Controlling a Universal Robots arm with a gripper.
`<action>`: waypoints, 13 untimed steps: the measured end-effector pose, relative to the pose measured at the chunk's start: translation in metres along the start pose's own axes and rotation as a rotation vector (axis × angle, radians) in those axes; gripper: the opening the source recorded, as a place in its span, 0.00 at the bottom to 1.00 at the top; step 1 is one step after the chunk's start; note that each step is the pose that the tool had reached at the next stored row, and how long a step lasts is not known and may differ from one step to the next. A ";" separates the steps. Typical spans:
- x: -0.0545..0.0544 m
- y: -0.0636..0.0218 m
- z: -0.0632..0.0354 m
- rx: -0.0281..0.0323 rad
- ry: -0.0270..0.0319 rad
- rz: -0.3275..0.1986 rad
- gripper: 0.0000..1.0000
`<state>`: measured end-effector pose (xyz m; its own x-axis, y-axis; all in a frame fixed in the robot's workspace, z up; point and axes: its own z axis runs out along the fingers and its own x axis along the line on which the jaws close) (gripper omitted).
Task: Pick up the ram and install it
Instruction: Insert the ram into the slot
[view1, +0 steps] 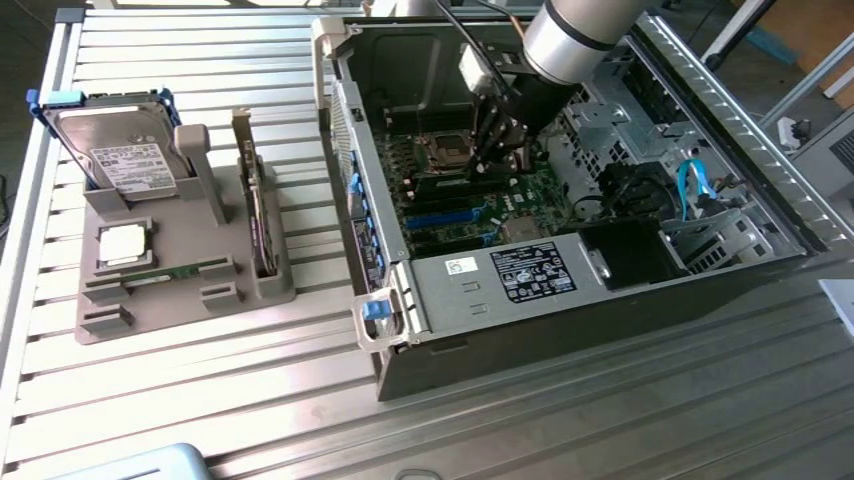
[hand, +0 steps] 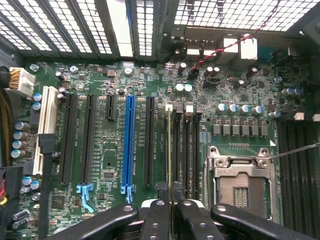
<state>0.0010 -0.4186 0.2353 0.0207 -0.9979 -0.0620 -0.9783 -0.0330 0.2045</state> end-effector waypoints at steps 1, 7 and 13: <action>0.000 0.0000 0.0000 0.0000 -0.0001 0.000 0.12; 0.000 0.0000 -0.0001 -0.0003 0.0090 0.002 0.12; 0.000 -0.0001 0.0000 -0.0004 0.0165 0.003 0.12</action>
<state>0.0010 -0.4186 0.2353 0.0208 -0.9988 -0.0452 -0.9783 -0.0296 0.2051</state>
